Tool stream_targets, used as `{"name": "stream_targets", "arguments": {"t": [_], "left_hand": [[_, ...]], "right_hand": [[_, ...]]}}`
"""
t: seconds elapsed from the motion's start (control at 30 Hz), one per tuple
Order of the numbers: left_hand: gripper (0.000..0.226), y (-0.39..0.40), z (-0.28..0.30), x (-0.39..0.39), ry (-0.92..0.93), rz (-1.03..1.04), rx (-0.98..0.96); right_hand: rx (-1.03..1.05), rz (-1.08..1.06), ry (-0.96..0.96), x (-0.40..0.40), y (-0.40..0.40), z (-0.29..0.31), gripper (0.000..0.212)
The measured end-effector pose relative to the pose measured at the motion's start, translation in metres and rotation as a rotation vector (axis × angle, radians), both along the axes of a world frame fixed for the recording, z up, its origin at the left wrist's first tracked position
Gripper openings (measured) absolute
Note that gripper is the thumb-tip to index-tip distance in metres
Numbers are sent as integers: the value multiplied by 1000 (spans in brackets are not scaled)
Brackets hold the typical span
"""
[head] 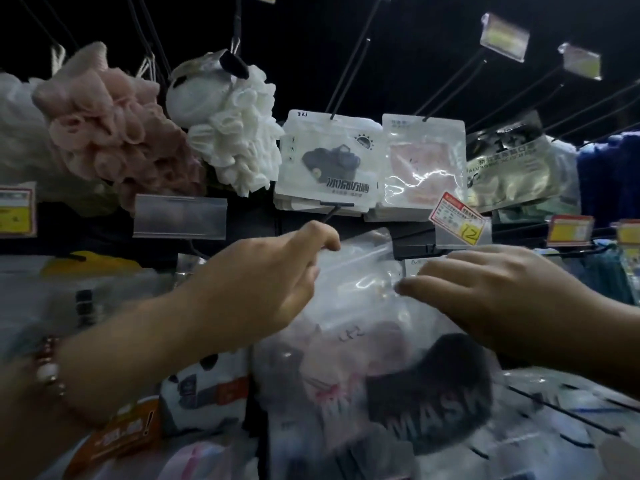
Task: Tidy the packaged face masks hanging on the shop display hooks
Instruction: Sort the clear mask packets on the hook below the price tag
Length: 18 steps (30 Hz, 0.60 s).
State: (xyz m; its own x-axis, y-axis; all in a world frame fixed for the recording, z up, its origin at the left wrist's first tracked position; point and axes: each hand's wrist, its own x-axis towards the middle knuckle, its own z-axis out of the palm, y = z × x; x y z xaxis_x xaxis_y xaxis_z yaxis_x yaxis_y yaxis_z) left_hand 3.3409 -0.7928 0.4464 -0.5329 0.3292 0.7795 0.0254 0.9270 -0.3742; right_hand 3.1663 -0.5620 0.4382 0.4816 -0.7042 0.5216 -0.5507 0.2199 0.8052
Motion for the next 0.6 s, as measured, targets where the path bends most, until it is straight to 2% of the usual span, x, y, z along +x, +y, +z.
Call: {"name": "stream_targets", "arguments": {"t": [0.2,0.43,0.6], "left_hand": [[26,-5,12,-27,191,-39,-24],[27,-19,19,-40,211,-46,61],[37,-21,14,-35,224,55,-41]], "right_hand": [[52,-22,45,-2,-30,6,42],[102,-63,11,-17,-46,13,49],[138,-62,-67,-14,-49,14,46]]}}
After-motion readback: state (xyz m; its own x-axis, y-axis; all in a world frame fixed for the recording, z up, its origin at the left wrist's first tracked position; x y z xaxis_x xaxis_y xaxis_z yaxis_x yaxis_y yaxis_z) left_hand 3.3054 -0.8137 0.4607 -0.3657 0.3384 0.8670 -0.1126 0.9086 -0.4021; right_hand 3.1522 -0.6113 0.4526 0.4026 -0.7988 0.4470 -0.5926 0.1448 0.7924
